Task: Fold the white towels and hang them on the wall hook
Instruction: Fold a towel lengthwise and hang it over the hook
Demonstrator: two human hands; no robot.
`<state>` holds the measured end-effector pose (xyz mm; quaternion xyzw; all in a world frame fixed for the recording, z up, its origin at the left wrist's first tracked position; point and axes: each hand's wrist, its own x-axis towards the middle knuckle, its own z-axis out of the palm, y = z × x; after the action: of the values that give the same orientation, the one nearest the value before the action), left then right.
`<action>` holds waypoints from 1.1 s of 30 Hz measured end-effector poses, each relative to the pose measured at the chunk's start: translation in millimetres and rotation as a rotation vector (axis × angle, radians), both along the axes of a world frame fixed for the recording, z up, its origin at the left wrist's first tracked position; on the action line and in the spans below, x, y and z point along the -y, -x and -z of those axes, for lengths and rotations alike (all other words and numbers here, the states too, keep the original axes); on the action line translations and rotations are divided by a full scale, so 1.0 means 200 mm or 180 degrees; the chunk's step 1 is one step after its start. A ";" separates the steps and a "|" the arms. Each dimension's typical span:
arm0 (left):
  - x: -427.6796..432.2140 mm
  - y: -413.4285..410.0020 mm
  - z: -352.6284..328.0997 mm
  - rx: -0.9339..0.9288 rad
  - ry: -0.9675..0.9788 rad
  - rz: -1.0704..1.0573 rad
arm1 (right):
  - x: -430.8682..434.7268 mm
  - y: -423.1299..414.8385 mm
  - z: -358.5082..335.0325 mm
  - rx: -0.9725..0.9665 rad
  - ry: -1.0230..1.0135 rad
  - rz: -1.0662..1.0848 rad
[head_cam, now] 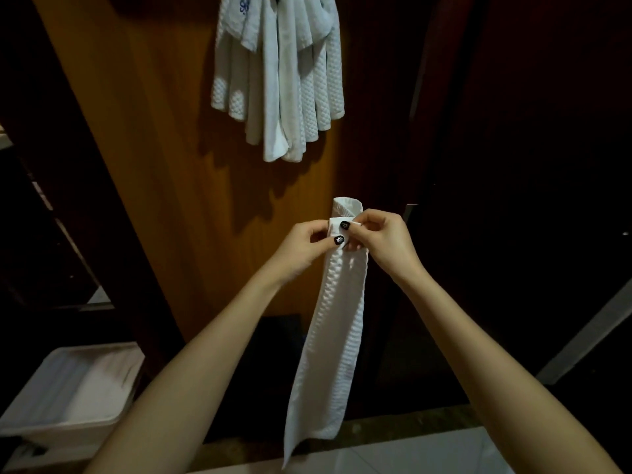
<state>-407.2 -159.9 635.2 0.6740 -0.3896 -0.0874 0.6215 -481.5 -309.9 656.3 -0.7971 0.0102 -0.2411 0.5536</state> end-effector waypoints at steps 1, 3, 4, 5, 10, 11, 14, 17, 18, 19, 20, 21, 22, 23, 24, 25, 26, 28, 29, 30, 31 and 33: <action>0.01 0.00 0.00 0.0075 0.0061 -0.0139 | 0.00 -0.01 -0.01 -0.0014 -0.0005 -0.0028; 0.03 -0.01 0.01 0.0145 0.0139 -0.0357 | 0.01 -0.03 -0.02 -0.0113 -0.0039 -0.0132; 0.04 -0.01 0.01 0.0123 0.0153 -0.0415 | 0.03 -0.04 -0.03 -0.0187 0.0008 -0.0181; 0.04 -0.01 0.01 0.0086 0.0153 -0.0461 | 0.05 -0.05 -0.03 -0.0271 0.0172 -0.0197; -0.01 -0.07 -0.02 0.0076 0.0163 -0.0752 | 0.25 -0.04 -0.04 -0.0727 0.1889 0.0196; -0.02 -0.09 -0.04 0.0092 0.0220 -0.0793 | 0.30 -0.04 -0.04 -0.0912 0.2158 0.0223; -0.06 -0.13 -0.10 0.0055 0.0413 -0.0979 | 0.40 -0.03 -0.02 -0.1670 0.2365 0.0310; -0.10 -0.18 -0.13 0.0135 0.0377 -0.1182 | 0.42 0.00 0.05 -0.1600 0.2381 0.0623; -0.12 -0.19 -0.13 0.0148 0.0359 -0.1235 | 0.42 0.01 0.06 -0.1504 0.2370 0.0687; -0.13 -0.20 -0.13 0.0170 0.0336 -0.1301 | 0.42 0.03 0.06 -0.1455 0.2290 0.0651; -0.15 -0.21 -0.12 0.0241 0.0303 -0.1398 | 0.42 0.04 0.07 -0.1432 0.2027 0.0461; -0.17 -0.22 -0.11 0.0374 0.0255 -0.1534 | 0.41 0.06 0.07 -0.1424 0.1612 0.0165; -0.19 -0.23 -0.11 0.0557 0.0190 -0.1698 | 0.40 0.07 0.07 -0.1389 0.1178 -0.0099; -0.22 -0.24 -0.10 0.0750 0.0124 -0.1853 | 0.38 0.09 0.07 -0.1296 0.0863 -0.0251; -0.25 -0.25 -0.10 0.0900 0.0072 -0.1966 | 0.36 0.09 0.06 -0.1162 0.0717 -0.0302; -0.27 -0.26 -0.10 0.0988 0.0049 -0.2031 | 0.33 0.09 0.04 -0.1019 0.0666 -0.0299; -0.31 -0.26 -0.12 0.1041 0.0048 -0.2059 | 0.30 0.08 0.02 -0.0879 0.0653 -0.0281; -0.37 -0.26 -0.12 0.1090 0.0067 -0.2020 | 0.27 0.06 -0.03 -0.0634 0.0628 -0.0212; -0.40 -0.26 -0.13 0.1143 0.0077 -0.2015 | 0.26 0.05 -0.06 -0.0492 0.0619 -0.0184; -0.42 -0.26 -0.14 0.1217 0.0077 -0.2057 | 0.25 0.04 -0.09 -0.0334 0.0660 -0.0143; -0.43 -0.25 -0.15 0.1297 0.0058 -0.2135 | 0.25 0.02 -0.13 -0.0177 0.0762 -0.0067; -0.43 -0.22 -0.17 0.1452 -0.0011 -0.2273 | 0.24 -0.03 -0.20 -0.0044 0.1076 0.0153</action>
<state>-363.5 -73.3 669.2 0.7698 -0.2590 0.2841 0.5095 -476.4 -356.9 697.3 -0.8800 -0.0076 -0.2471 0.4056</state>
